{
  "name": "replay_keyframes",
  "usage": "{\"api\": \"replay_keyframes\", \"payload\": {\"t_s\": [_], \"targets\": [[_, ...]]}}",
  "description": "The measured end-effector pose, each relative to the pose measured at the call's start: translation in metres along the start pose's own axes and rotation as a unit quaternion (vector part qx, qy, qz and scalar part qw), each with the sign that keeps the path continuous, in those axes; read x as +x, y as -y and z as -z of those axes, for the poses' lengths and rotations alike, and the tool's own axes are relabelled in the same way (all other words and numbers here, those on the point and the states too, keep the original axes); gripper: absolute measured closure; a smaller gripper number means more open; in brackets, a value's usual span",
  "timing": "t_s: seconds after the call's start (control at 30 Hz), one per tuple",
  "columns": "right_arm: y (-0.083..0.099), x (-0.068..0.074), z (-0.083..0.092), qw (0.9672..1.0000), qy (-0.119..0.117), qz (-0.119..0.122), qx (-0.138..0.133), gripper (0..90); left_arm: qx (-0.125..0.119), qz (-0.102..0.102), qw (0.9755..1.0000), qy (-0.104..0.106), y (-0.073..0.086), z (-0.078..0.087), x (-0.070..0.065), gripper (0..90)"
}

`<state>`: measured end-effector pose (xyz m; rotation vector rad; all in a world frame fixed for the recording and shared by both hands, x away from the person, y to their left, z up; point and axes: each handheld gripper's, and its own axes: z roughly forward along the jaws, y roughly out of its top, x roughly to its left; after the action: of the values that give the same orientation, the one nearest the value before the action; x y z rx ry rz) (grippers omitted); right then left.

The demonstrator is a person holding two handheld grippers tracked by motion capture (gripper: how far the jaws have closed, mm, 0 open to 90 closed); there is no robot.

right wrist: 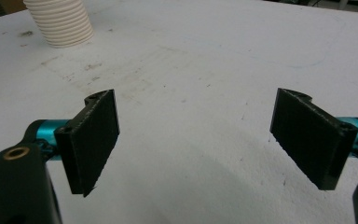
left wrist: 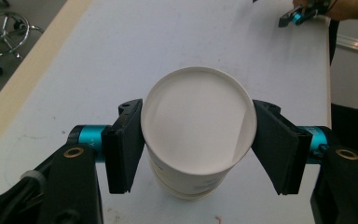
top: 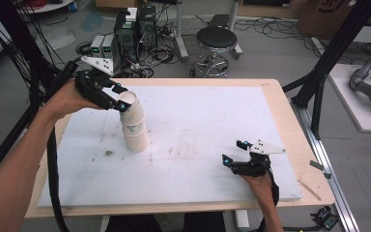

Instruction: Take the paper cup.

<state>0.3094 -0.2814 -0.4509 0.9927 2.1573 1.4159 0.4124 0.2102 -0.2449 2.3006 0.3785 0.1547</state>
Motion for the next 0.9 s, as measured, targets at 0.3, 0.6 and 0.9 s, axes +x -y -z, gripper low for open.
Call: {"api": "replay_keyframes", "payload": {"t_s": [0.3,0.6,0.9], "targets": [[0.000,0.000,0.000,1.0000,0.001,0.002,0.000,15.6,-0.018,-0.003,0.9998,-0.012,-0.019,0.030,-0.008,37.0],[0.000,0.000,0.000,1.0000,0.001,0.001,0.000,15.6,-0.027,-0.012,0.9993,-0.021,-0.025,0.041,-0.015,37.0],[0.000,0.000,0.000,1.0000,0.001,-0.001,-0.001,15.6,-0.084,-0.017,0.9962,-0.018,-0.020,0.047,-0.034,36.9]]}}
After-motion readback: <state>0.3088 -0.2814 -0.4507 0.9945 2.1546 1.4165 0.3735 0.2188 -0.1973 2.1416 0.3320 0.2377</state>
